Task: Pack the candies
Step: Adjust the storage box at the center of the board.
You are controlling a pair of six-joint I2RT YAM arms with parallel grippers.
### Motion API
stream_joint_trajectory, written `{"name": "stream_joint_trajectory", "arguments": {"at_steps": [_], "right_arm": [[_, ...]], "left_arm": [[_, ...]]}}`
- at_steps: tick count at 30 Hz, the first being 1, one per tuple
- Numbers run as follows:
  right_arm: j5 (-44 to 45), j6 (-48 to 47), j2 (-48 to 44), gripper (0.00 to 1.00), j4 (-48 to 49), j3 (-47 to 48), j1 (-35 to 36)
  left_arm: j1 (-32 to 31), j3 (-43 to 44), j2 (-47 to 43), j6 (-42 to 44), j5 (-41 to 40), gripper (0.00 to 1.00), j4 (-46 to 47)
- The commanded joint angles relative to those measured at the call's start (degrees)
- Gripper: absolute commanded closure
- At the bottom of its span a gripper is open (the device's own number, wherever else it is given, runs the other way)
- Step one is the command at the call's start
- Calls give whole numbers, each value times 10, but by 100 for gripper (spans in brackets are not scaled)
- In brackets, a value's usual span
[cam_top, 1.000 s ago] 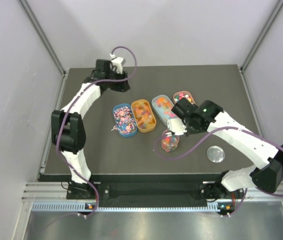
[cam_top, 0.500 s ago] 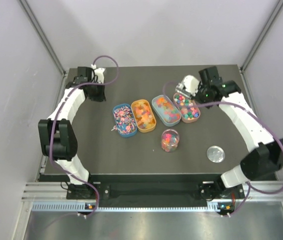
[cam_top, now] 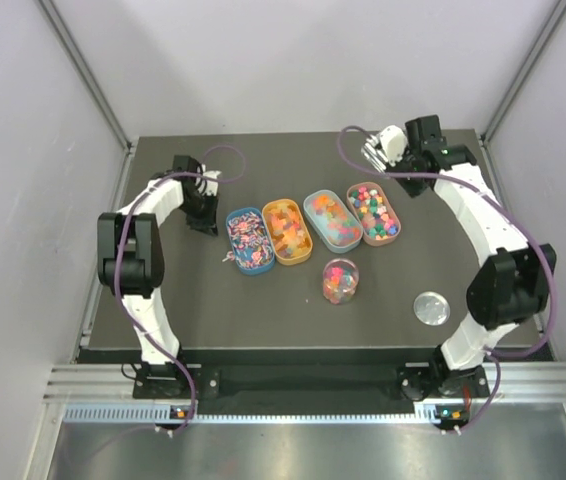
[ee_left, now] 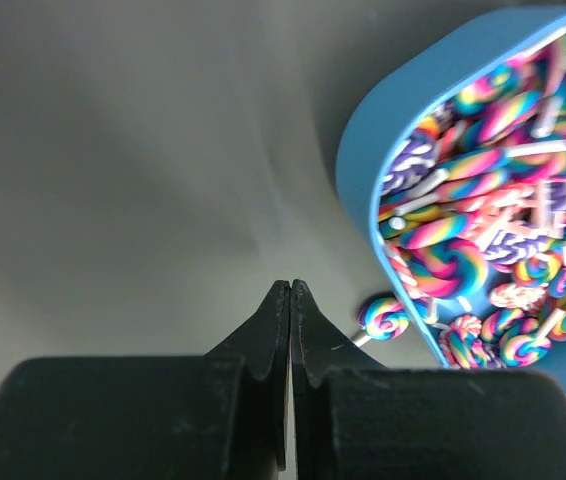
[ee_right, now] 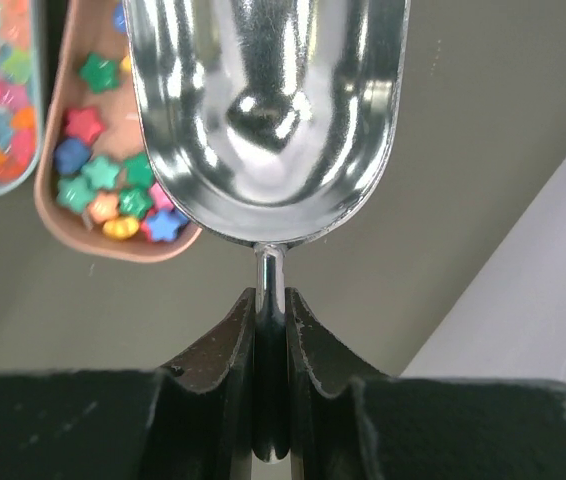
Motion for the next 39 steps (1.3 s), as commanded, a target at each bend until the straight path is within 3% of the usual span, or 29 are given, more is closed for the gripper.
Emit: {"name": "stream_joint_trajectory", "arguments": {"at_steps": [1, 9, 16, 28, 39], "right_arm": [[9, 28, 50, 100, 48, 45, -32], [18, 33, 172, 100, 67, 91, -97], [16, 17, 220, 100, 92, 80, -93], [-22, 31, 181, 100, 106, -17, -62], [0, 29, 100, 100, 130, -115, -62]], "left_arm": [[0, 4, -3, -8, 18, 100, -17], [-6, -10, 15, -5, 31, 100, -23], [-34, 22, 46, 5, 57, 100, -46], [-116, 65, 81, -2, 61, 100, -42], [-181, 145, 132, -2, 56, 100, -37]]}}
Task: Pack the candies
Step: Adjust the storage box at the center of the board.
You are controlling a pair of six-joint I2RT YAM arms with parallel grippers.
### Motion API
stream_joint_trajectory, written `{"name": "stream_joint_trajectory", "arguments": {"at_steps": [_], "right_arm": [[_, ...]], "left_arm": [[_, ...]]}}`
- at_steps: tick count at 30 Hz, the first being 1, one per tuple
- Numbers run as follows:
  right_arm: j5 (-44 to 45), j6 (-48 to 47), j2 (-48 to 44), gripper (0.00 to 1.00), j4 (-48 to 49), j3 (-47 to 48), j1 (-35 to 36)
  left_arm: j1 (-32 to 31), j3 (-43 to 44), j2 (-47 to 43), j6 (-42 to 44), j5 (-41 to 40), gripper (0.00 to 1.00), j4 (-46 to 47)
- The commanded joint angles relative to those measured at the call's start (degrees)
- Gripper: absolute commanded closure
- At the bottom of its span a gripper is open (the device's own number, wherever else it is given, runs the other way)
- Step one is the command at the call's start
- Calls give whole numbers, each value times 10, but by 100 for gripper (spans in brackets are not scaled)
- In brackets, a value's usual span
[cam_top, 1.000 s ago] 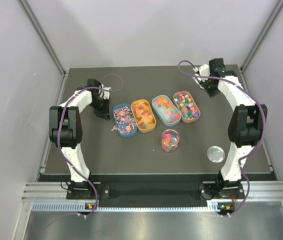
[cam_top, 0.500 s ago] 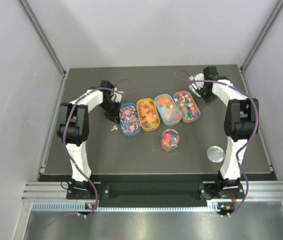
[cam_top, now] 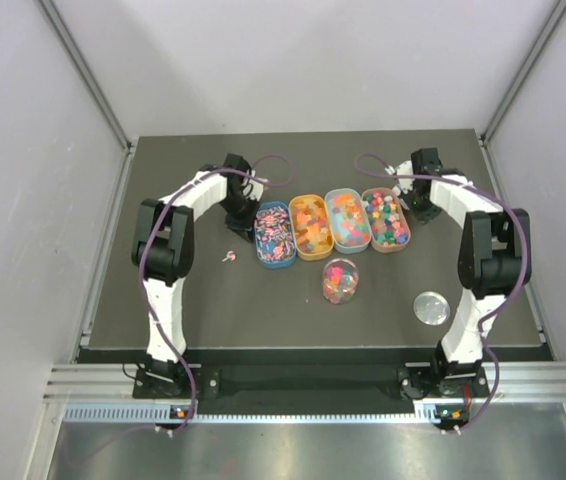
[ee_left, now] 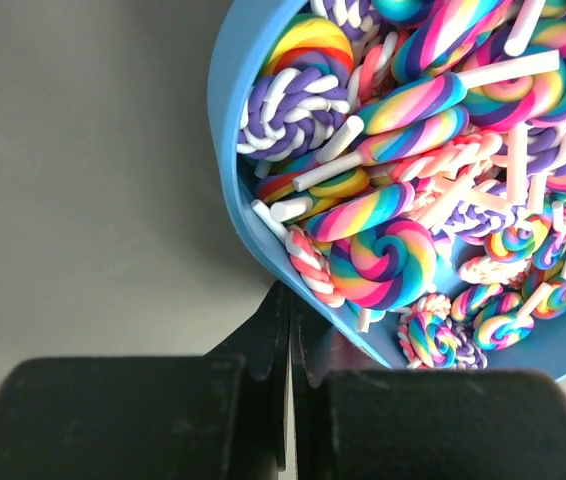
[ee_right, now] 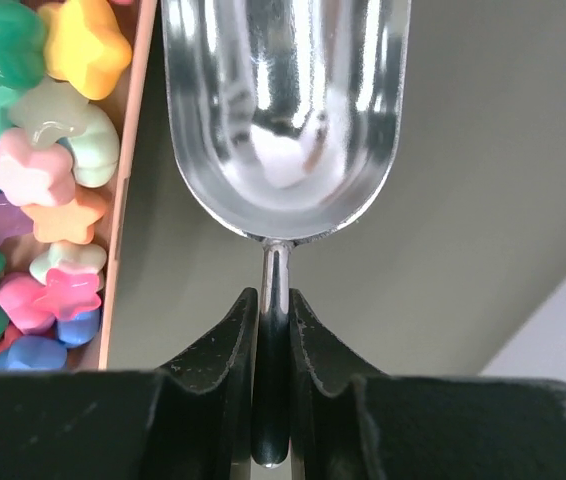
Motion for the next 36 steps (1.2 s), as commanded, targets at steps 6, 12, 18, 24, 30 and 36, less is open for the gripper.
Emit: {"name": "stream_joint_trajectory", "arguments": {"at_steps": [6, 12, 18, 24, 30, 36], "right_arm": [[-10, -31, -76, 100, 14, -42, 2], [-15, -19, -58, 100, 6, -25, -6], [-31, -14, -11, 100, -14, 35, -2], [-25, -26, 30, 100, -19, 82, -1], [4, -22, 61, 100, -16, 111, -3], [33, -9, 83, 100, -15, 145, -6]], "left_arm": [[-88, 48, 29, -4, 55, 100, 51], [-108, 80, 48, -17, 55, 100, 59], [-118, 108, 69, -26, 63, 100, 66], [-133, 157, 94, -31, 60, 100, 71], [-142, 186, 118, -35, 58, 100, 77], [-146, 243, 158, -48, 64, 100, 88]]}}
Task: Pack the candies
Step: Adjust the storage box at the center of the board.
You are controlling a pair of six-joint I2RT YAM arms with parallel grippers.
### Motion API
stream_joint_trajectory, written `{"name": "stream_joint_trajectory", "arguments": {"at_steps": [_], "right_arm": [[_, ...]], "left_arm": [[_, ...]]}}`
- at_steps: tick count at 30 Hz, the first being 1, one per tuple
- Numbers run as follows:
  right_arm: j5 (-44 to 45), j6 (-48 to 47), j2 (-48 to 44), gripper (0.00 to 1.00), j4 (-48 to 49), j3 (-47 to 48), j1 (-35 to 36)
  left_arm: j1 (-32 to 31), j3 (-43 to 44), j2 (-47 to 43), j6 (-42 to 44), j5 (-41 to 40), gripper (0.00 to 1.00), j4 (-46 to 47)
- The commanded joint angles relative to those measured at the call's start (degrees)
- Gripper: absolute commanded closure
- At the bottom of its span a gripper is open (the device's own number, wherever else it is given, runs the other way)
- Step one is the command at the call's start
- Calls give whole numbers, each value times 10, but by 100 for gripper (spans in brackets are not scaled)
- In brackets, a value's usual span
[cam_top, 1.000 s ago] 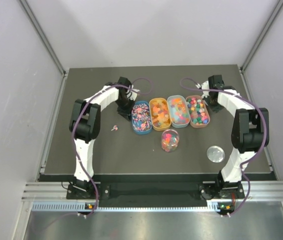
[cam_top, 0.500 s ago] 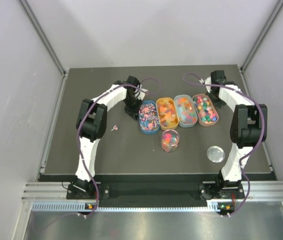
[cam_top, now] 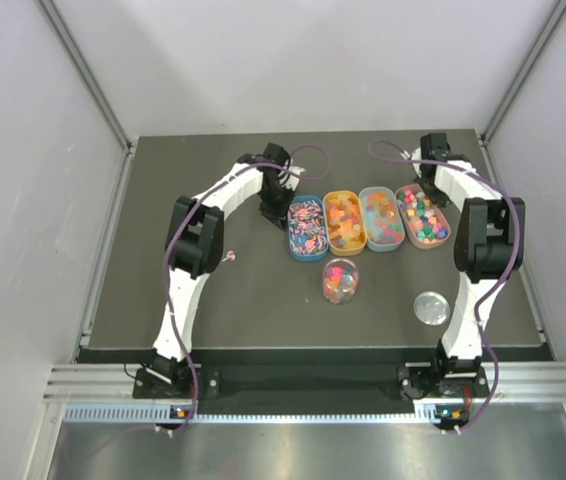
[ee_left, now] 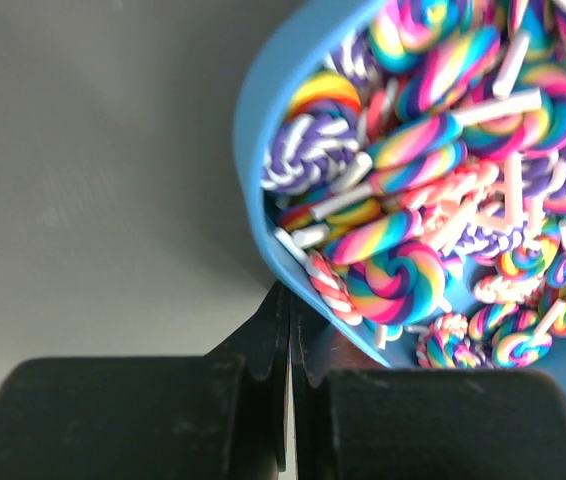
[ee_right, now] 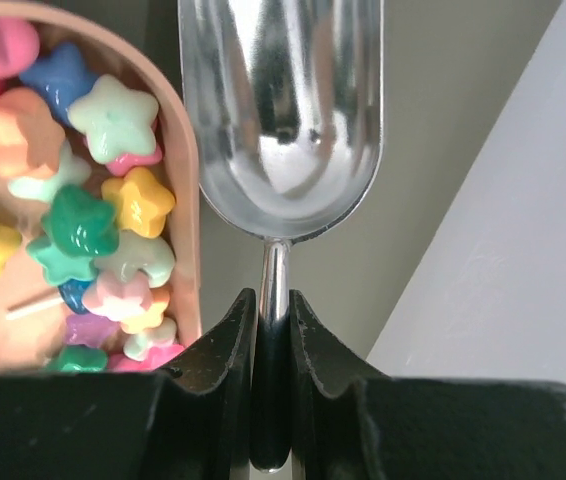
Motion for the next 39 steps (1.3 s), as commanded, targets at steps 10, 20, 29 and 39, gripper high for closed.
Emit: {"name": "stream_joint_trajectory", "arguments": {"at_steps": [10, 20, 29, 39], "right_arm": [[-46, 7, 24, 100, -6, 64, 24], [2, -7, -42, 100, 12, 33, 8], [-82, -27, -152, 100, -75, 86, 3], [-82, -219, -167, 100, -307, 159, 115]], "left_arm": [[-56, 79, 59, -35, 88, 100, 129], [-23, -4, -35, -25, 68, 100, 113], [9, -27, -87, -6, 89, 100, 89], [10, -104, -124, -18, 149, 100, 111]]}}
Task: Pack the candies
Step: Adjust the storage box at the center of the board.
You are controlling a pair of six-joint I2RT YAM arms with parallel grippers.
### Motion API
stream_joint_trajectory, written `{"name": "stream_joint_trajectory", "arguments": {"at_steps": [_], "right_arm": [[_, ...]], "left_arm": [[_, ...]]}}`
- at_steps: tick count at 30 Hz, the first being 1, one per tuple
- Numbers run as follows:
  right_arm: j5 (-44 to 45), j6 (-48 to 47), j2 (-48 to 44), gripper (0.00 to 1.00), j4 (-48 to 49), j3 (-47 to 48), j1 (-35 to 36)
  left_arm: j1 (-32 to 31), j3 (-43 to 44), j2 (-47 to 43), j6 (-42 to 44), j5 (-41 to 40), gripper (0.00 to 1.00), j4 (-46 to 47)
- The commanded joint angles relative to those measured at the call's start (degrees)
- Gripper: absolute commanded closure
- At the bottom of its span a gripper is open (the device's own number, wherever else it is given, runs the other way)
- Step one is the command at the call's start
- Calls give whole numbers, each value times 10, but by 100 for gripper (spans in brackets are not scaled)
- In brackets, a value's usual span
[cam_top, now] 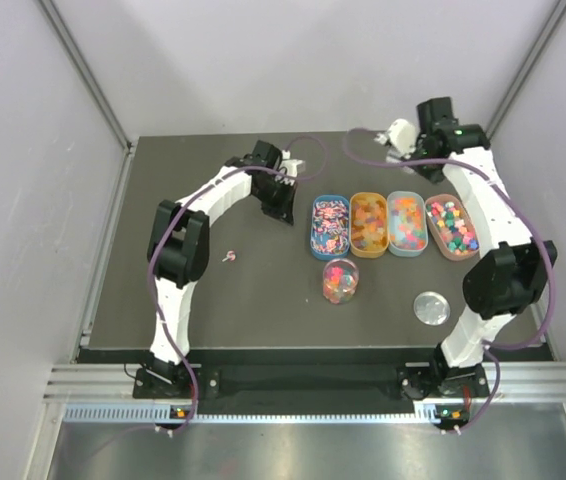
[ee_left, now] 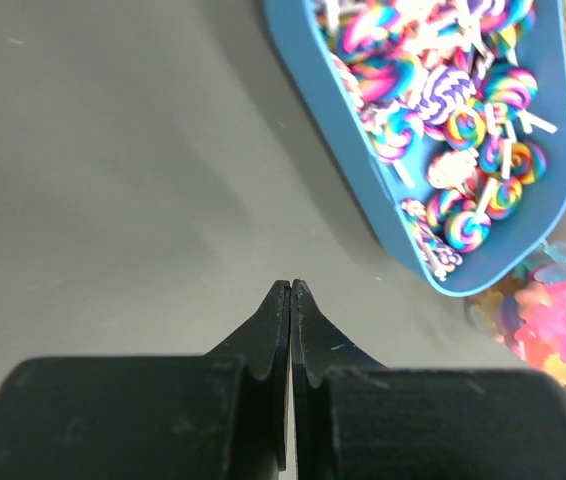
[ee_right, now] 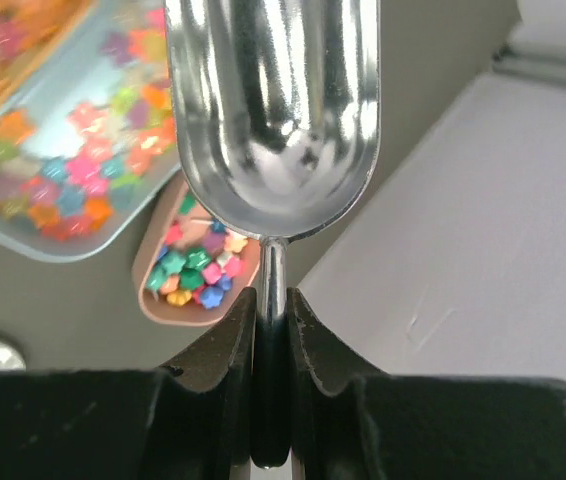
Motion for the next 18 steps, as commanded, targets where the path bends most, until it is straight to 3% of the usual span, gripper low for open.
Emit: {"name": "stream_joint_trajectory", "arguments": {"at_steps": [1, 6, 11, 18], "right_arm": [[25, -78, 7, 100, -112, 35, 64], [63, -157, 14, 100, -144, 53, 147], [107, -235, 6, 100, -116, -10, 183], [157, -274, 36, 100, -103, 12, 220]], "left_arm": [[-3, 1, -27, 0, 38, 100, 10], [-3, 16, -21, -31, 68, 100, 11], [1, -19, -47, -67, 77, 100, 29], [25, -32, -47, -119, 130, 100, 50]]}}
